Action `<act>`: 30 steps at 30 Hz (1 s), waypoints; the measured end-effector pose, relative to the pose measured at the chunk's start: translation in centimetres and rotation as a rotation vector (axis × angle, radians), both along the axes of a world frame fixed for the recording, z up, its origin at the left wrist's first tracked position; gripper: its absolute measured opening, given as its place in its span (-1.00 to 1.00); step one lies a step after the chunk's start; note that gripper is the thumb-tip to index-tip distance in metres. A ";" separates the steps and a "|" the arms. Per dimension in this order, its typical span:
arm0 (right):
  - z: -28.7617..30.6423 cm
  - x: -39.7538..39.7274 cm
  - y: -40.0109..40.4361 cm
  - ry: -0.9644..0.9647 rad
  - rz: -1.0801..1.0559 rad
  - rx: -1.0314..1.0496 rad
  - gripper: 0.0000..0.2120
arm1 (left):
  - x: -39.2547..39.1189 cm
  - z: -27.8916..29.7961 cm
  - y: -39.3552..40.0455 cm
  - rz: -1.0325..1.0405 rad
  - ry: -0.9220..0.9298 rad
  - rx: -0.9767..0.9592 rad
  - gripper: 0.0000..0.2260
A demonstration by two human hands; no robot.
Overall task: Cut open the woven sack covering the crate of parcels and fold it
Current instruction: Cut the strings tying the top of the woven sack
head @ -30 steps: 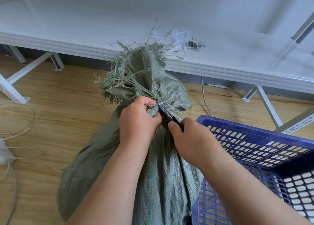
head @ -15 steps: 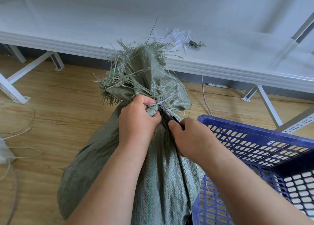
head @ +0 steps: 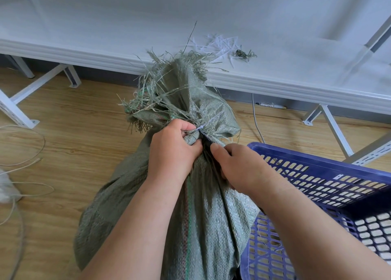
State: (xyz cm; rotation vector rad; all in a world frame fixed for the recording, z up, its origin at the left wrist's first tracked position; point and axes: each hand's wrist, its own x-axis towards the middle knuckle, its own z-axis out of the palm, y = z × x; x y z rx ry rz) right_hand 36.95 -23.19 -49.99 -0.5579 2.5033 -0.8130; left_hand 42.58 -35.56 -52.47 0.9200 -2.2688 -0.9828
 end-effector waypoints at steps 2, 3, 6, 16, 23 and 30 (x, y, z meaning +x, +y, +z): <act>-0.1 -0.2 -0.1 -0.038 -0.007 -0.020 -0.58 | 0.1 0.1 0.0 -0.019 -0.004 0.010 -0.75; -0.1 -0.3 -0.1 -0.056 -0.014 -0.031 -0.59 | 0.1 0.1 0.0 -0.032 -0.006 0.018 -0.75; -0.1 -0.5 -0.3 -0.086 -0.029 -0.038 -0.60 | 0.1 0.0 0.2 -0.051 -0.010 0.030 -0.76; -0.1 -0.8 -0.3 -0.188 -0.003 -0.147 -0.52 | 0.1 -0.5 -0.4 0.019 0.042 0.031 -0.79; -0.2 -0.5 -0.1 -0.181 -0.011 -0.160 -0.50 | -0.2 -0.6 -0.6 0.030 0.075 0.090 -0.77; 0.1 -0.2 0.1 -0.179 -0.024 -0.154 -0.57 | 0.0 -0.3 -0.7 0.035 0.068 0.103 -0.77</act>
